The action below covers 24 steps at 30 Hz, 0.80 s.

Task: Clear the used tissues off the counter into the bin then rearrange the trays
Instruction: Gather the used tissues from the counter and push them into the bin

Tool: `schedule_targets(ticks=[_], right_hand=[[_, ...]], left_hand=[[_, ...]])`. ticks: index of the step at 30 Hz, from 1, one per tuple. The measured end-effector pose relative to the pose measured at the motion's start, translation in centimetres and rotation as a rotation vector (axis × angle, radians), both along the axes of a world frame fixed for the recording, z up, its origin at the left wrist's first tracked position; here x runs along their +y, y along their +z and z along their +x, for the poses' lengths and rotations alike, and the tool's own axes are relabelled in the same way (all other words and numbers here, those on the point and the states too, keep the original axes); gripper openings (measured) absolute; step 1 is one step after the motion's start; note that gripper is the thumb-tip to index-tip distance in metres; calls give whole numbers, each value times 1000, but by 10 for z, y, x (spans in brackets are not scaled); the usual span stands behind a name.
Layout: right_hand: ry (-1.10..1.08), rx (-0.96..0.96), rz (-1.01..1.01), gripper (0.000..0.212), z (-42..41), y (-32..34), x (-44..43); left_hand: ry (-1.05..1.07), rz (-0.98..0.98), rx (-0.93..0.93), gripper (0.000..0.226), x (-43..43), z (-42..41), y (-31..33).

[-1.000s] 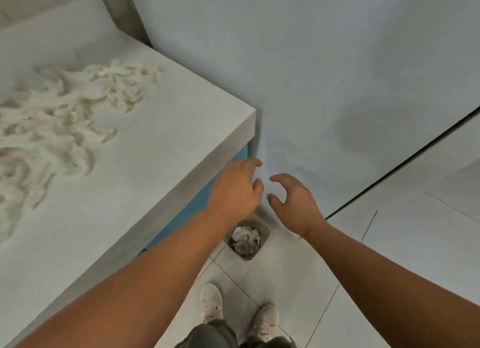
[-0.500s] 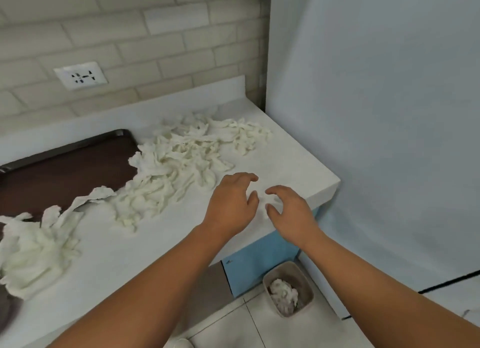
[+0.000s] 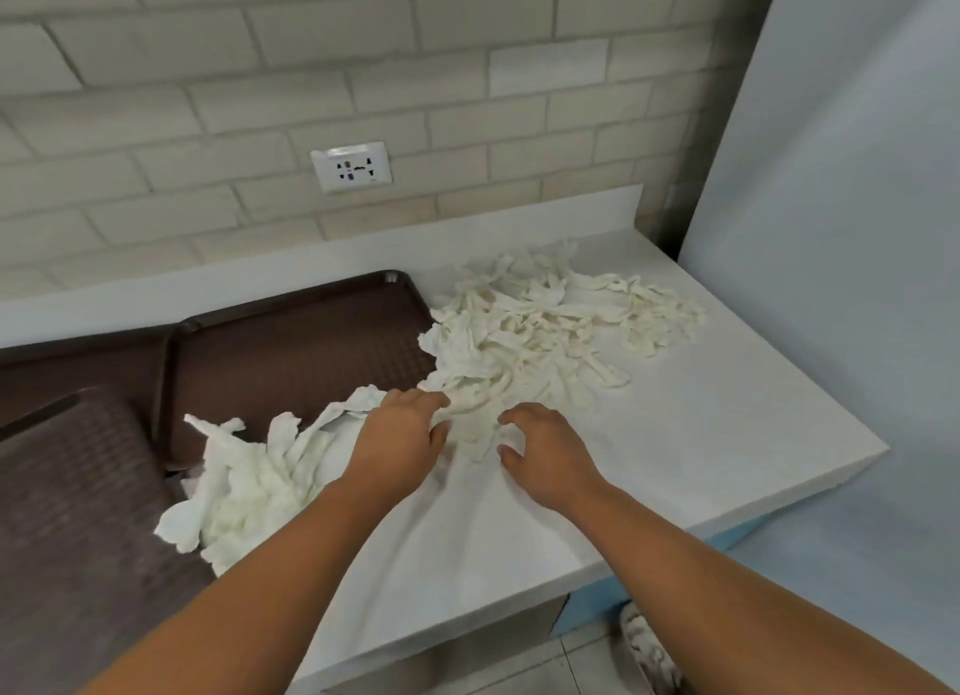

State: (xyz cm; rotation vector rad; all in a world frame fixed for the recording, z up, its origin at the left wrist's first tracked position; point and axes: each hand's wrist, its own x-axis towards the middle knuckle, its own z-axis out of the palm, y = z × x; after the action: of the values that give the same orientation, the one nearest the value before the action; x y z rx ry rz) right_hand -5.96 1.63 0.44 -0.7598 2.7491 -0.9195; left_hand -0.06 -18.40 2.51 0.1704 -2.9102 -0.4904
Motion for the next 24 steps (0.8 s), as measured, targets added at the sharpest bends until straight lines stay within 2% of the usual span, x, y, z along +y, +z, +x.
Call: schedule_targets(ticks=[5,13,19,24], right_hand=[[6,-10,145,55,-11,-17,-41],[-136,99,102,16,-17,-42,-58],[-130,66,115,18,-17,-32,-61],[-183,8,99,26,-19,-26,-60]], left_hand=[[-73,-18,-69,34,-39,-18,-17],[-184,-68,-109,34,-50,-56,-29],[-222,-102,-145,34,-40,-71,-32],[-238,-107,-152,20,-42,-81,-30]])
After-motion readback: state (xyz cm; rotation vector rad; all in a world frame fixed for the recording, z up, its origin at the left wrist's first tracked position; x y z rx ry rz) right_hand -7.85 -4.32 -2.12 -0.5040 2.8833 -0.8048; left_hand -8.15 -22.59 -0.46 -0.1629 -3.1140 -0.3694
